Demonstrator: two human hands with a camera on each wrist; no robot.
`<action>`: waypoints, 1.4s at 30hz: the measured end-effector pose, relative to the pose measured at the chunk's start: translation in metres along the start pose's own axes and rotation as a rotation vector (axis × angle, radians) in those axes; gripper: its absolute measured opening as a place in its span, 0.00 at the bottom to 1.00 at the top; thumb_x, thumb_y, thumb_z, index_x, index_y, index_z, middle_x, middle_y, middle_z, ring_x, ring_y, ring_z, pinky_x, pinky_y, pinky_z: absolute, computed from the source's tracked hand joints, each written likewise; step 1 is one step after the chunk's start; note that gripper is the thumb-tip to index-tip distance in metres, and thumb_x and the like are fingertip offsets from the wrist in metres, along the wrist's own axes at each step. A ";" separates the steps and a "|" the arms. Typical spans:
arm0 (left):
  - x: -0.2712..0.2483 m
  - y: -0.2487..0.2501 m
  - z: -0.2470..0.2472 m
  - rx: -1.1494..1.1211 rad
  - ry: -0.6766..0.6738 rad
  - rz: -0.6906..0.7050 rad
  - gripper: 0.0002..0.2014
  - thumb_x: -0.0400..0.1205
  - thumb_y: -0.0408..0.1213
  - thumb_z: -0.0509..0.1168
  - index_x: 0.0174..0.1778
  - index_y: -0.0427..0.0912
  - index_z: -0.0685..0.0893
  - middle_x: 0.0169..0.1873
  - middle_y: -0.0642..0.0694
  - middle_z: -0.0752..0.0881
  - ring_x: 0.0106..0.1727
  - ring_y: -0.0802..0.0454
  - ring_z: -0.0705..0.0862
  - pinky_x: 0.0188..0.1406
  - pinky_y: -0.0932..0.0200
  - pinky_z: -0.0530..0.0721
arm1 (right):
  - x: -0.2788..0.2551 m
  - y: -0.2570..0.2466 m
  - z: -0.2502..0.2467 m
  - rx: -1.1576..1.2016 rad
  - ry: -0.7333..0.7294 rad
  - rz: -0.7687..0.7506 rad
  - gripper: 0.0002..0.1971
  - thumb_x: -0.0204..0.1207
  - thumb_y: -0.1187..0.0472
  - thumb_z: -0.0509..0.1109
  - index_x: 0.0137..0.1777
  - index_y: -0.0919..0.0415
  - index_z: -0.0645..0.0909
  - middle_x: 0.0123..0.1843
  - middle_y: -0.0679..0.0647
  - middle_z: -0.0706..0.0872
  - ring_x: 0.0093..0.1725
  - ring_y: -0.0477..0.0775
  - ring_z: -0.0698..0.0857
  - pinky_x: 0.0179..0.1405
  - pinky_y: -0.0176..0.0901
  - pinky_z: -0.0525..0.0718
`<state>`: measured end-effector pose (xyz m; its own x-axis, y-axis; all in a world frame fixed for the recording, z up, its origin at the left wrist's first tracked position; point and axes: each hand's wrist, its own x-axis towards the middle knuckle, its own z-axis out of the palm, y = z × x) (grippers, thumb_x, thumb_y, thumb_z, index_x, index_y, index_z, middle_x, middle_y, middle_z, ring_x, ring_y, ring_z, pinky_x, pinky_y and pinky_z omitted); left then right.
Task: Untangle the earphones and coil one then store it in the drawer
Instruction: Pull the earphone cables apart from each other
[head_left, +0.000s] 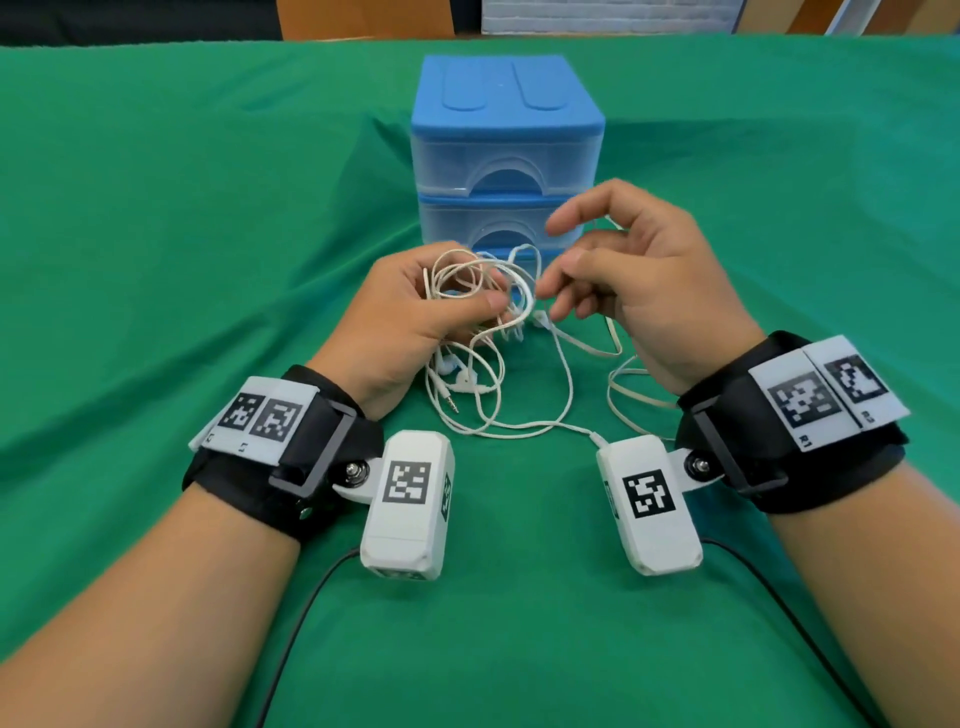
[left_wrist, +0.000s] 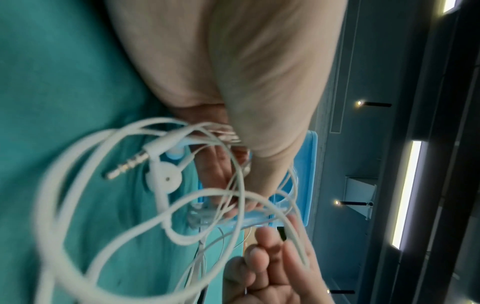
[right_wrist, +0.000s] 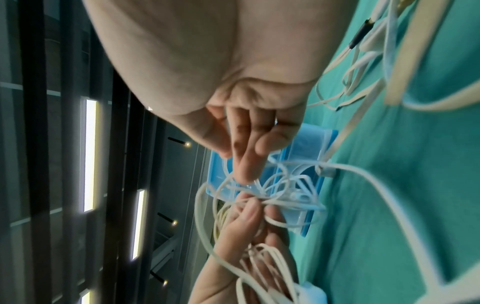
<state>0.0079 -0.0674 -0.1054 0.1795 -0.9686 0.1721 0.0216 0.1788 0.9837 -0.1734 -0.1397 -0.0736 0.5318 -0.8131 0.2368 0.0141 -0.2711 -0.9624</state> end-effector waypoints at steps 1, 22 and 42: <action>0.001 0.000 -0.002 -0.034 0.022 -0.003 0.06 0.76 0.23 0.75 0.44 0.37 0.87 0.37 0.42 0.89 0.39 0.47 0.87 0.44 0.52 0.84 | 0.001 0.001 -0.002 -0.019 0.036 0.005 0.07 0.72 0.71 0.66 0.47 0.61 0.81 0.33 0.61 0.89 0.25 0.54 0.84 0.27 0.40 0.76; 0.000 0.007 -0.001 -0.215 -0.011 0.015 0.06 0.73 0.24 0.69 0.42 0.37 0.81 0.37 0.42 0.86 0.35 0.47 0.86 0.40 0.57 0.86 | 0.004 0.008 -0.002 -0.191 0.103 0.053 0.08 0.78 0.69 0.70 0.49 0.55 0.88 0.48 0.52 0.89 0.44 0.38 0.82 0.43 0.26 0.76; 0.000 0.007 0.000 -0.076 -0.007 0.021 0.10 0.79 0.18 0.67 0.42 0.38 0.83 0.36 0.45 0.86 0.35 0.52 0.88 0.36 0.62 0.87 | -0.006 -0.003 0.008 -0.056 -0.023 0.143 0.04 0.77 0.71 0.74 0.45 0.73 0.83 0.27 0.64 0.82 0.19 0.50 0.81 0.18 0.29 0.76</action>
<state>0.0081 -0.0660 -0.0982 0.1736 -0.9656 0.1936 0.0920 0.2116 0.9730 -0.1698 -0.1297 -0.0736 0.5443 -0.8336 0.0944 -0.1099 -0.1824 -0.9771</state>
